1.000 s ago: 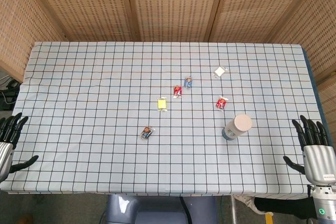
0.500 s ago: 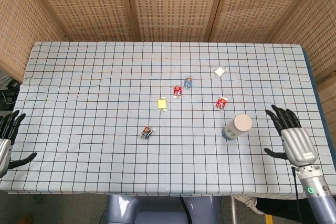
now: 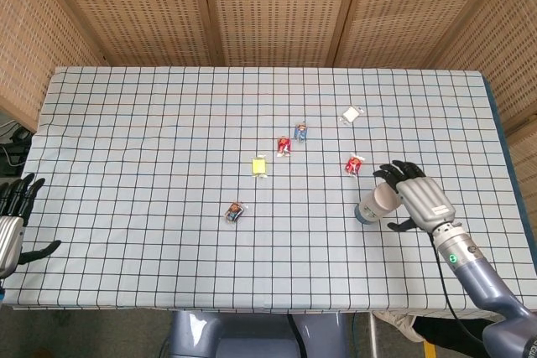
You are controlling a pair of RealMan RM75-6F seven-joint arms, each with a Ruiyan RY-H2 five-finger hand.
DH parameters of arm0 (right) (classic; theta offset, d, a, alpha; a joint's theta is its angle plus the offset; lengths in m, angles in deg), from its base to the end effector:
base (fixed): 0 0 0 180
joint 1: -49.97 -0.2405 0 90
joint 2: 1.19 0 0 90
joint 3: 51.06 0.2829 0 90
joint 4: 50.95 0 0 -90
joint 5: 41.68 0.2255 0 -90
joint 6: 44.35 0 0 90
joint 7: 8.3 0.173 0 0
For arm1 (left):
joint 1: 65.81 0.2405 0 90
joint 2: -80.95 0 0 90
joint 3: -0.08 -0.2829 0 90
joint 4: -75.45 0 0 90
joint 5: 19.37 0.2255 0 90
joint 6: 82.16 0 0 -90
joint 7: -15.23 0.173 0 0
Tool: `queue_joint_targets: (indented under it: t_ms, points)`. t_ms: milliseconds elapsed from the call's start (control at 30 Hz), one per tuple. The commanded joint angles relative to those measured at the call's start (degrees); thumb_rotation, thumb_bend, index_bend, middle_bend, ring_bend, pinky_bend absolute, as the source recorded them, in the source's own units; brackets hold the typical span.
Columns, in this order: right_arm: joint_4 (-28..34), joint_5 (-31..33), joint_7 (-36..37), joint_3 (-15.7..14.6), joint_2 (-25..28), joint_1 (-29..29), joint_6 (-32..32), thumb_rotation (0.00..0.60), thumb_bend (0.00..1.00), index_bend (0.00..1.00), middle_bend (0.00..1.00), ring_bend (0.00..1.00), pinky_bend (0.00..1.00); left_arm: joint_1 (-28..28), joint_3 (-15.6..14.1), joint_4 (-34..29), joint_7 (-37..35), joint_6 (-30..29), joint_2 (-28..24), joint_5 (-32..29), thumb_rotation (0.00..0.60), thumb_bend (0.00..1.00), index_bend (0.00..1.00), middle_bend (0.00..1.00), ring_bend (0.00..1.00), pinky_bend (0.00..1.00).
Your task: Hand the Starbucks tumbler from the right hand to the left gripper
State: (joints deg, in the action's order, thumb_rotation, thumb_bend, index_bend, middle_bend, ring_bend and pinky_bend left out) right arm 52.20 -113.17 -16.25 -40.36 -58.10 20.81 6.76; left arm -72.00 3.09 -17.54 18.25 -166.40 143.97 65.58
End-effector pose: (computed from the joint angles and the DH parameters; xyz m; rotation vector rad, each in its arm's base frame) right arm -0.2360 -0.3466 0.1202 1.7876 -1.0055 0.7921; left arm -0.3385 0.2218 0.1614 -1.4082 -0.8583 -0.8651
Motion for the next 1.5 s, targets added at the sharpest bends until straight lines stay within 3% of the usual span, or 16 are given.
queue_joint_targets:
  t_ms: [33, 333, 600, 667, 900, 1133, 1267, 1500]
  points:
    - [-0.07, 4.67, -5.08, -0.08, -1.43, -2.52, -2.06, 0.6, 0.06, 0.22, 0.23, 0.14, 0.21, -0.02, 0.01, -0.1, 0.16, 0.02, -0.03, -0.04, 0.6, 0.0, 0.0, 0.0, 0.0, 0.0]
    - [-0.76, 13.94, -12.81, -1.18, -2.64, -6.07, -2.71, 0.6, 0.14, 0.27, 0.27, 0.21, 0.25, -0.22, 0.1, -0.01, 0.64, 0.51, 0.21, -0.59, 0.6, 0.0, 0.0, 0.0, 0.0, 0.0]
    - [-1.14, 15.07, -11.41, -1.29, -3.1, -7.13, -2.31, 0.6, 0.27, 0.51, 0.49, 0.54, 0.58, -0.44, 0.25, 0.06, 0.76, 0.89, 0.31, -1.02, 0.6, 0.0, 0.0, 0.0, 0.0, 0.0]
    - [-1.44, 14.76, -11.03, -1.34, -3.24, -7.24, -2.09, 0.6, 0.31, 0.56, 0.53, 0.58, 0.62, -0.5, 0.25, 0.1, 0.8, 1.04, 0.34, -1.11, 0.6, 0.0, 0.0, 0.0, 0.0, 0.0]
    - [0.06, 12.8, -8.57, -0.87, -2.72, -7.29, -0.95, 0.6, 0.38, 0.6, 0.57, 0.61, 0.65, -0.76, 0.29, 0.22, 0.31, 1.58, 0.34, -1.36, 0.6, 0.0, 0.0, 0.0, 0.0, 0.0]
    - [6.28, 13.87, -9.66, 1.67, 0.2, -10.4, -1.39, 0.6, 0.4, 0.6, 0.57, 0.61, 0.66, -2.51, 0.72, 0.57, -4.2, 4.32, -0.17, -1.17, 0.6, 0.0, 0.0, 0.0, 0.0, 0.0]
    - [9.62, 19.44, -14.35, 3.5, 0.26, -15.29, -2.45, 0.6, 0.4, 0.6, 0.57, 0.61, 0.66, -5.1, 1.84, 2.13, -10.0, 6.79, -0.26, -0.12, 0.6, 0.0, 0.0, 0.0, 0.0, 0.0]
    - [10.95, 35.62, -25.48, 5.76, -6.6, -29.25, -1.34, 0.6, 0.4, 0.6, 0.57, 0.61, 0.66, -12.6, 3.73, 8.09, -25.96, 12.4, 1.69, 4.36, 0.6, 0.0, 0.0, 0.0, 0.0, 0.0]
